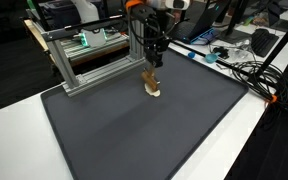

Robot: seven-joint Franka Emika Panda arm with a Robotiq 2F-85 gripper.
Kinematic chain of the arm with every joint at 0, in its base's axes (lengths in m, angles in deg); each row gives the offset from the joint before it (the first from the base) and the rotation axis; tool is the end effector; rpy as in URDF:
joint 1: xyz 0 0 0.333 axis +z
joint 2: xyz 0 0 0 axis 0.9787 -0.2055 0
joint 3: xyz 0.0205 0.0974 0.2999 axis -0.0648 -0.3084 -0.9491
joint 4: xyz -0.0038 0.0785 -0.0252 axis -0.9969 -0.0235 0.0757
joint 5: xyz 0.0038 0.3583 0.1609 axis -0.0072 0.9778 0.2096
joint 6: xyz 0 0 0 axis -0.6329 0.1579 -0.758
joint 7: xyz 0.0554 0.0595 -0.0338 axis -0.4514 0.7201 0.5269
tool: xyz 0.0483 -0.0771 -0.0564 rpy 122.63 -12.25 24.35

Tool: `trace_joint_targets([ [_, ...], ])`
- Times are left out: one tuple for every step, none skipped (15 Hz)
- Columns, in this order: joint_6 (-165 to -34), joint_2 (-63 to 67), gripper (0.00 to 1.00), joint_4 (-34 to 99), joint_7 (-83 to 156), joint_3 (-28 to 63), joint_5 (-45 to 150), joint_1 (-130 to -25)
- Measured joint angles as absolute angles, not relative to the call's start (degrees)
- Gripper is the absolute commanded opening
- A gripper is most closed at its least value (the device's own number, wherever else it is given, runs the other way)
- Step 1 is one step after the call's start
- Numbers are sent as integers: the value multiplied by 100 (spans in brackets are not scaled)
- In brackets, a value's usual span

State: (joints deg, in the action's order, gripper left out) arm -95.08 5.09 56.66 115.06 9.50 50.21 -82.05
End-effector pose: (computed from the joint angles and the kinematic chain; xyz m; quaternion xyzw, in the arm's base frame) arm 0.5889 0.0015 0.3322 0.7806 0.6245 -0.0125 0.0218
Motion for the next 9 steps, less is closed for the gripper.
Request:
trace_joint_targets([
  [-9537, 482, 22, 5661, 11465, 966, 5021, -8205],
  [-9553, 458, 22, 5652, 11426, 980, 5021, -8205],
  [-9555, 433, 22, 5636, 11384, 994, 5020, -8205],
  [-9555, 405, 22, 5618, 11350, 1006, 5015, -8205],
  [-9556, 365, 22, 5592, 11329, 1014, 5009, -8205],
  [-9563, 321, 22, 5559, 11320, 1017, 4998, -8205],
  [-9563, 280, 22, 5508, 11332, 1015, 4996, -8201],
  [-9563, 245, 22, 5470, 11375, 1008, 4997, -8196],
  [-9563, 213, 22, 5435, 11422, 998, 4996, -8187],
])
